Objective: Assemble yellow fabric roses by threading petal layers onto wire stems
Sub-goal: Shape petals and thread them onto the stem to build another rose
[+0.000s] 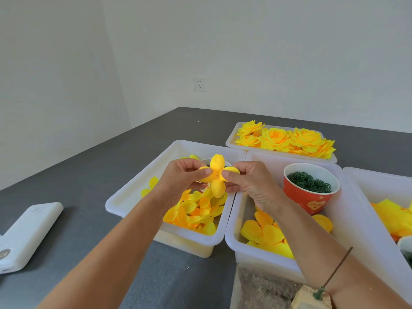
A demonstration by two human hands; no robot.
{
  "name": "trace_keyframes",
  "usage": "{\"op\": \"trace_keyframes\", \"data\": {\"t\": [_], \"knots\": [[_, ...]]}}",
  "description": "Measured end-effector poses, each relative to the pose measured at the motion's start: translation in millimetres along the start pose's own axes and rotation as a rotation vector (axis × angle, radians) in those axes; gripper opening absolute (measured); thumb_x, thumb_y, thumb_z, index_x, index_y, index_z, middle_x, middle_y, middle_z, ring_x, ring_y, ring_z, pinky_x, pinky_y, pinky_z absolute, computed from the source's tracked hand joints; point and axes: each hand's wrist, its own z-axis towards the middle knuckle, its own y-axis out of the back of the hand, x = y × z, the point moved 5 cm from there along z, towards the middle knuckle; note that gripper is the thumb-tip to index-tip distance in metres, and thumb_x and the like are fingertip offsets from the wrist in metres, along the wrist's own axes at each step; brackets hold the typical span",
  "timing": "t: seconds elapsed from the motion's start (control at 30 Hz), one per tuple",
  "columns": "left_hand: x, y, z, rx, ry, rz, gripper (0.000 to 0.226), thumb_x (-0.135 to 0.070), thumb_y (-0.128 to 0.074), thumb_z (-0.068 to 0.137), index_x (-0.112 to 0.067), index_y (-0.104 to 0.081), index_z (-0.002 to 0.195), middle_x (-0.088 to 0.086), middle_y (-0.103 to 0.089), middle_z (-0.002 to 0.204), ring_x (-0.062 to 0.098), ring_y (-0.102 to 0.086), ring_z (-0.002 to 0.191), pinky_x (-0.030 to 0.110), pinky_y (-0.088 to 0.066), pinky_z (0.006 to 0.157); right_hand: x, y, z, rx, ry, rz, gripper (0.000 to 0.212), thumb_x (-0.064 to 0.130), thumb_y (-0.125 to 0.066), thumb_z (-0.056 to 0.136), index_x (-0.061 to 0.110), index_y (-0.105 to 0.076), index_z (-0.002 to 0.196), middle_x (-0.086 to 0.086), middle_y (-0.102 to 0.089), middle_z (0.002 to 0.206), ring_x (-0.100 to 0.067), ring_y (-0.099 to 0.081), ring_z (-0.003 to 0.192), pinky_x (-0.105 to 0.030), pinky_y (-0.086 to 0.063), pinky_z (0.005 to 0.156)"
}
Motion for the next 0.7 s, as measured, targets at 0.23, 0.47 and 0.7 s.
{"op": "trace_keyframes", "data": {"t": [0.23, 0.47, 0.7], "knots": [[-9, -14, -9, -0.079, -0.291, 0.537, 0.013, 0.0, -0.076, 0.071, -0.006, -0.065, 0.068, 0.002, -0.061, 0.063, 0.017, -0.056, 0.061, 0.032, -0.049, 0.061, 2, 3, -2, -0.141, 0.083, -0.355, 0.012, 0.009, -0.071, 0.081, -0.002, -0.067, 0.077, -0.007, -0.064, 0.059, -0.011, -0.061, 0.051, -0.019, -0.052, 0.051], [-5, -2, -5, -0.127, -0.088, 0.139, 0.007, 0.001, -0.065, 0.083, -0.003, -0.06, 0.079, 0.019, -0.059, 0.074, 0.03, -0.051, 0.063, 0.03, -0.042, 0.058, 3, -1, -4, -0.004, -0.096, 0.142, 0.015, 0.007, -0.057, 0.09, -0.001, -0.068, 0.085, -0.009, -0.07, 0.071, -0.018, -0.069, 0.062, -0.024, -0.056, 0.057], [0, -12, -5, 0.054, -0.058, 0.26, 0.036, -0.009, -0.079, 0.072, -0.014, -0.056, 0.1, 0.006, -0.07, 0.084, 0.011, -0.058, 0.063, 0.018, -0.04, 0.048, 5, -2, -6, -0.054, -0.002, -0.116, 0.007, 0.009, -0.067, 0.083, 0.002, -0.069, 0.081, -0.003, -0.067, 0.058, -0.01, -0.065, 0.051, -0.019, -0.054, 0.05]]}}
